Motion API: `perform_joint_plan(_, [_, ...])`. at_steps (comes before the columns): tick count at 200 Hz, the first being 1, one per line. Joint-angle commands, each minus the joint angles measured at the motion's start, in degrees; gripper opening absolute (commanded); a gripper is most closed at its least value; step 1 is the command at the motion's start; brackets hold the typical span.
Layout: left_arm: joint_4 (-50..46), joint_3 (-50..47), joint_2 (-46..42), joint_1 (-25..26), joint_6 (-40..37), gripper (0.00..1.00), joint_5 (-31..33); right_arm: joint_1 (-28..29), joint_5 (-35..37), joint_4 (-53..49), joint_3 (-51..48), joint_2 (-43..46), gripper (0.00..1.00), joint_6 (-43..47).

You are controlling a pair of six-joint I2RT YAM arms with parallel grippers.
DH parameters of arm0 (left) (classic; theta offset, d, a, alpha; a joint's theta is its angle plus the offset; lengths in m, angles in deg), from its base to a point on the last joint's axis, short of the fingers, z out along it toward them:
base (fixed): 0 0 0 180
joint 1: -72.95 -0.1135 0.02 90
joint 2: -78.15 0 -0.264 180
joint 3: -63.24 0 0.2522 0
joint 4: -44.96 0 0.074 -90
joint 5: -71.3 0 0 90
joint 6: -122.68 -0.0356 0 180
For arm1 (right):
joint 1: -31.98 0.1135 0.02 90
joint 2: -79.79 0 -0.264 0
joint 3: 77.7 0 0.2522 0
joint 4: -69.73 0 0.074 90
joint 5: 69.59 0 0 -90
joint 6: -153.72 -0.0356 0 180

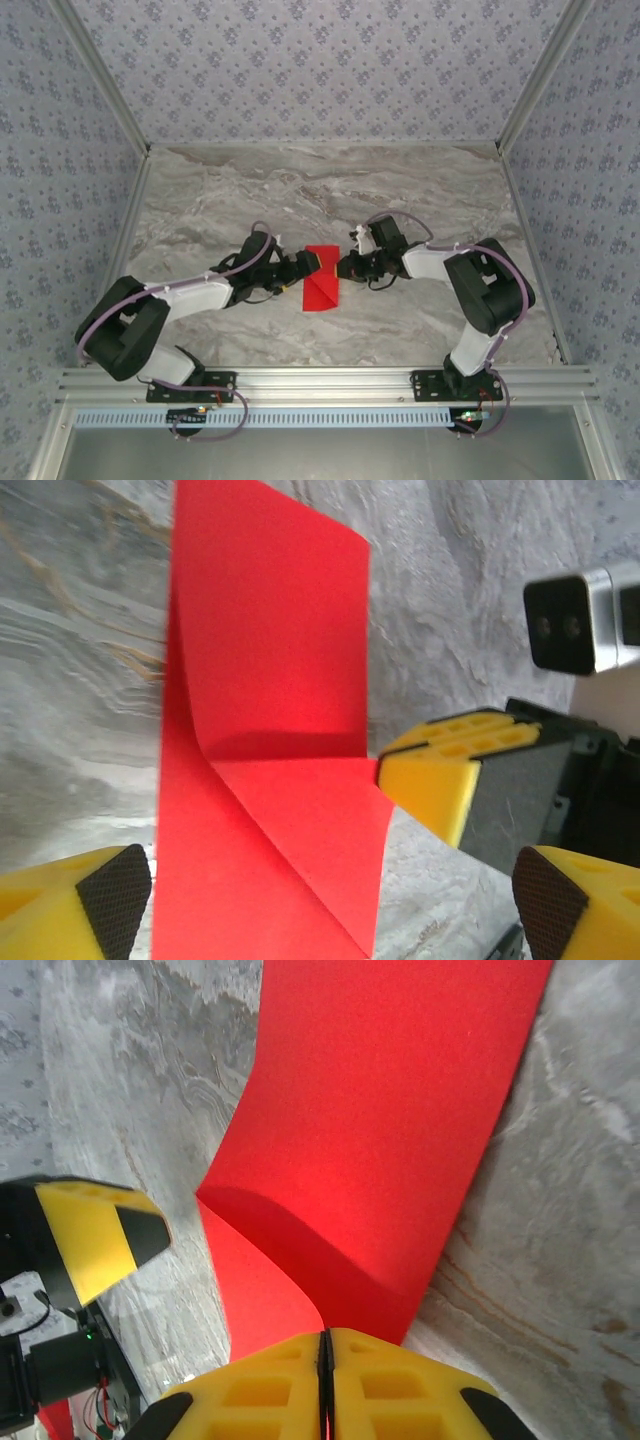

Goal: Fold a paper plane with a square sheet of paper (pick it up from the middle)
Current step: Turn over the paper at the center of the table.

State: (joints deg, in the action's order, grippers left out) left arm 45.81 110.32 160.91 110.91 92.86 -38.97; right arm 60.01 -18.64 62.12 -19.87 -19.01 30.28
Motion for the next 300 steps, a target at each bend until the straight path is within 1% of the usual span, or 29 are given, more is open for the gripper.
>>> perform_joint_plan(1, [6.15,-0.45,2.14,0.69,3.13,0.87,-3.33,-1.01,-2.42,3.45,-1.57,-0.61,0.10,-1.62])
perform_joint_plan(35, [12.02,-1.09,5.33,0.83,6.38,0.72,-5.25,-1.40,-2.61,4.20,-2.57,-0.16,0.10,-2.03])
perform_joint_plan(73, [13.41,-0.20,7.93,1.28,6.45,0.57,-5.83,-1.62,-2.37,4.50,-3.22,-0.25,0.10,-2.17])
perform_joint_plan(124, [10.73,1.25,9.05,1.26,4.26,0.49,-5.31,-2.19,-2.52,5.04,-4.02,-0.08,0.10,-2.17])
perform_joint_plan(141, [10.54,1.90,10.01,1.31,3.72,0.44,-5.54,-2.19,-2.70,4.91,-4.08,-0.09,0.11,-2.17])
perform_joint_plan(177, [11.06,2.60,11.65,1.25,2.63,0.37,-6.35,-2.23,-2.61,4.69,-4.12,0.48,0.14,-2.17])
perform_joint_plan(201, [10.88,3.13,12.24,1.24,0.70,0.33,-6.36,-2.30,-2.44,3.73,-4.02,1.55,0.21,-2.21])
perform_joint_plan(221, [10.61,3.69,12.58,0.86,-1.90,0.27,-6.79,-2.48,-0.97,1.75,-4.12,4.00,0.34,-2.17])
perform_joint_plan(235, [10.43,4.09,12.77,0.51,-3.61,0.25,-7.36,-2.81,0.61,-0.32,-4.10,6.34,0.39,-2.17])
perform_joint_plan(264, [10.40,4.14,12.65,-0.01,-7.08,0.19,-7.77,-3.66,3.36,-4.36,-4.43,11.26,0.52,-2.01])
perform_joint_plan(283, [10.08,4.28,12.60,-0.28,-9.62,0.13,-7.61,-4.12,4.78,-6.59,-4.73,14.14,0.60,-1.90])
perform_joint_plan(300, [7.46,5.69,12.61,-0.38,-12.37,0.07,-7.27,-4.20,7.00,-9.20,-4.74,16.91,0.66,-1.22])
